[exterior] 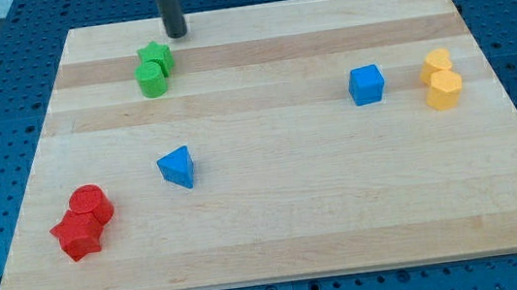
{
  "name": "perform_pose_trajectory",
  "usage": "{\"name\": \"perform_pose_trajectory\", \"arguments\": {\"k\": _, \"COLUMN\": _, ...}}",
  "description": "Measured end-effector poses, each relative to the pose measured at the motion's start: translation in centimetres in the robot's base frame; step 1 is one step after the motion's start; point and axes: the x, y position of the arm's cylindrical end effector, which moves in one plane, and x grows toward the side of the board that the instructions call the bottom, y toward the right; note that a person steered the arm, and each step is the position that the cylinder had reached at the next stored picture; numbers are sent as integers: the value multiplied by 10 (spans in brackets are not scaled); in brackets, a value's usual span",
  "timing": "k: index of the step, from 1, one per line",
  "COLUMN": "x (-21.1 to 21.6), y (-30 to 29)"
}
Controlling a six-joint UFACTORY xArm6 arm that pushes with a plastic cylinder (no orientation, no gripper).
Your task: Push the green blocks towards downward direction
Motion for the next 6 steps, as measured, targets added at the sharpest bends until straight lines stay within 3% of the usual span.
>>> {"name": "perform_pose_trajectory", "arguments": {"k": 3, "x": 99, "y": -16}}
{"name": "perform_pose_trajectory", "arguments": {"k": 4, "x": 97, "y": -15}}
{"name": "perform_pose_trajectory", "arguments": {"k": 6, "x": 109, "y": 50}}
